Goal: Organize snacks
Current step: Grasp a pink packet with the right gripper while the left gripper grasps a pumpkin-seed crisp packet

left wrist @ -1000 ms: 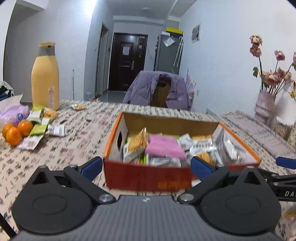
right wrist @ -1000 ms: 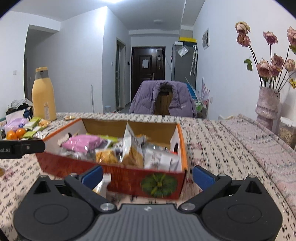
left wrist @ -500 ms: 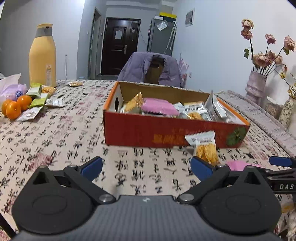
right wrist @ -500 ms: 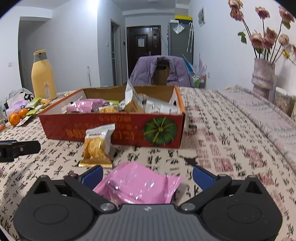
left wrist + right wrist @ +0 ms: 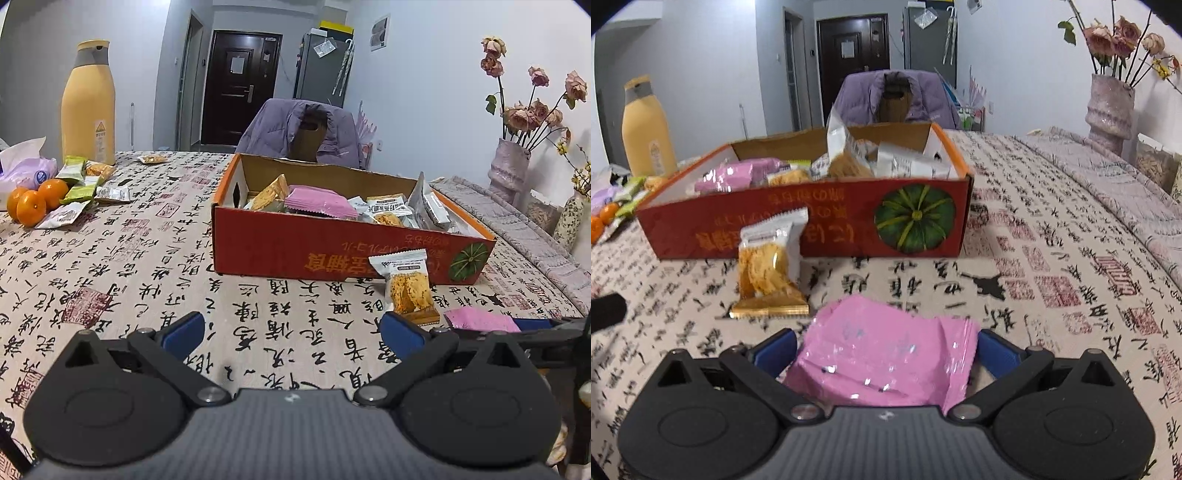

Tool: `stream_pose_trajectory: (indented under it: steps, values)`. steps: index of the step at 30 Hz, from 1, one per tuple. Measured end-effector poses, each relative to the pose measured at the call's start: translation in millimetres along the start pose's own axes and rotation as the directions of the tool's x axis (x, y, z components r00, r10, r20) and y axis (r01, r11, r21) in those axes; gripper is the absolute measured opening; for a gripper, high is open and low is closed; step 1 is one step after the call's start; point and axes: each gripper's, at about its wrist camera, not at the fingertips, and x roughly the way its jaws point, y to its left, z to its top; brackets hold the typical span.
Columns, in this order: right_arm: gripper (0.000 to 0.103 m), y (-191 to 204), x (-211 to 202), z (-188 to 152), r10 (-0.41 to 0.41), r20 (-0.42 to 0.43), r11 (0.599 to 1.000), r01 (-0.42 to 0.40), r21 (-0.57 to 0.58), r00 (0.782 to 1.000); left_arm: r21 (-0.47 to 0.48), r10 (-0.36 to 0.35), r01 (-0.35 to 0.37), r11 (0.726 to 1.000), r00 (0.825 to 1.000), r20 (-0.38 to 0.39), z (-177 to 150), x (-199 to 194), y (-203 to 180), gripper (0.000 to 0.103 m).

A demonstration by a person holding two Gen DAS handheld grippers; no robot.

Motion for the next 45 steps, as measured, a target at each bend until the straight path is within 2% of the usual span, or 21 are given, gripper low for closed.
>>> stream_pose_trajectory:
  steps: [8,14,16,24,31,40,45]
  values:
    - [0.103,0.1,-1.2,-2.4,0.011,0.002,1.0,-0.011,-0.017,1.0,-0.007,-0.013,0.013,1.0,1.0,-0.011,-4.1,1.6,-0.4,0.103]
    - [0.089,-0.7,-9.0,-6.6,0.041,0.029,0.999,-0.04,-0.033,0.999,-0.008,-0.012,0.012,1.0,1.0,-0.014,-4.3,1.9,-0.9,0.103]
    - [0.081,-2.3,-11.9,-8.8,0.048,0.044,0.998,-0.047,-0.031,0.998,-0.008,-0.013,0.013,1.0,1.0,-0.015,-4.4,1.9,-0.8,0.103]
    - [0.069,-12.2,-21.1,-12.4,0.086,0.08,0.996,-0.085,-0.024,0.993,-0.003,-0.013,0.013,1.0,1.0,-0.026,-5.4,5.2,-5.7,0.103]
    - [0.068,-23.8,-30.0,-10.4,0.075,0.136,0.997,-0.075,-0.002,0.988,0.015,-0.026,0.026,1.0,0.999,-0.037,-4.0,9.9,-18.6,0.103]
    - [0.068,-45.2,-31.5,-9.1,0.027,0.165,0.999,-0.034,0.039,0.986,0.049,-0.051,0.053,0.997,0.998,-0.047,6.5,26.3,-49.2,0.103]
    - [0.068,-56.0,-31.9,-8.0,-0.001,0.185,0.999,-0.009,0.054,0.983,0.072,-0.029,0.033,0.997,0.998,-0.053,13.0,39.8,-68.1,0.103]
